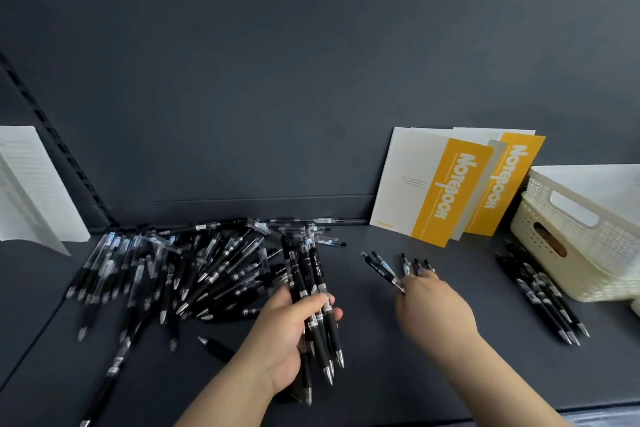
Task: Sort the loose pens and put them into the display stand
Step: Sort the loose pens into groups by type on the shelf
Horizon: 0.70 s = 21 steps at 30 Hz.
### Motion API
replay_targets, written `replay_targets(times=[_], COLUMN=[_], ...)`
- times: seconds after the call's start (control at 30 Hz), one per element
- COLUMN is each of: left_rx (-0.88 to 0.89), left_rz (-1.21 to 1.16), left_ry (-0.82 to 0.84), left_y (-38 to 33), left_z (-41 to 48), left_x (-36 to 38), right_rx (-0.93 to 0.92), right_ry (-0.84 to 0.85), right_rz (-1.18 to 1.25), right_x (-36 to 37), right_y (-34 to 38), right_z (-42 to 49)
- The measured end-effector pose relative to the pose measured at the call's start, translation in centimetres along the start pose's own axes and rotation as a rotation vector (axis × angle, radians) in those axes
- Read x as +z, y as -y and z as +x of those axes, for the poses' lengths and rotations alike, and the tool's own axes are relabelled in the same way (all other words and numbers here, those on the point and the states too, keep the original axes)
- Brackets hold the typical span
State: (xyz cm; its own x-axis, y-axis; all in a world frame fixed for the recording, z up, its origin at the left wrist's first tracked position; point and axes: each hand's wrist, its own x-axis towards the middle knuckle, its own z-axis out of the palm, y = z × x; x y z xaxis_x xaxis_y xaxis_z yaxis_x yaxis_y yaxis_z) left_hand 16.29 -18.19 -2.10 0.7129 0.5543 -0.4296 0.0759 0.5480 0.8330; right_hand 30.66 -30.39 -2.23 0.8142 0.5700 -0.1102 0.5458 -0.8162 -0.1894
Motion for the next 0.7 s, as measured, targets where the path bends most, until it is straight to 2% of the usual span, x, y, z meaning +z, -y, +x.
replay_targets(times=[0.1, 0.17, 0.27, 0.37, 0.47, 0.57, 0.7], left_rx=[-0.014, -0.006, 0.014, 0.048, 0.045, -0.009, -0.027], left_rz=[-0.012, 0.005, 0.031, 0.041, 0.024, -0.027, -0.008], left_ry=[-0.001, -0.006, -0.015, 0.006, 0.054, 0.093, 0.137], left_y=[0.6, 0.9, 1.2, 1.5, 1.6, 1.8, 2.1], left_z=[-0.1, -0.2, -0.5, -0.6, -0.7, -0.7, -0.8], left_x=[1.0, 1.5, 2.4, 3.8, 5.2, 6.2, 7.9], right_rx=[-0.008, -0.035, -0.161, -0.282, -0.304, -0.290, -0.267], right_ry=[0.019, -0.049, -0.166, -0.036, 0.105, 0.179, 0.143], right_rz=[-0.070, -0.041, 0.301, 0.690, 0.842, 0.865, 0.851], right_x=[0.7, 0.5, -0.5, -1.0, -0.5, -0.7, -1.1], right_y=[-0.5, -0.6, -0.5, 0.7, 0.6, -0.9, -2.0], right_z=[-0.3, -0.6, -1.2, -2.6, -3.4, -3.5, -4.0])
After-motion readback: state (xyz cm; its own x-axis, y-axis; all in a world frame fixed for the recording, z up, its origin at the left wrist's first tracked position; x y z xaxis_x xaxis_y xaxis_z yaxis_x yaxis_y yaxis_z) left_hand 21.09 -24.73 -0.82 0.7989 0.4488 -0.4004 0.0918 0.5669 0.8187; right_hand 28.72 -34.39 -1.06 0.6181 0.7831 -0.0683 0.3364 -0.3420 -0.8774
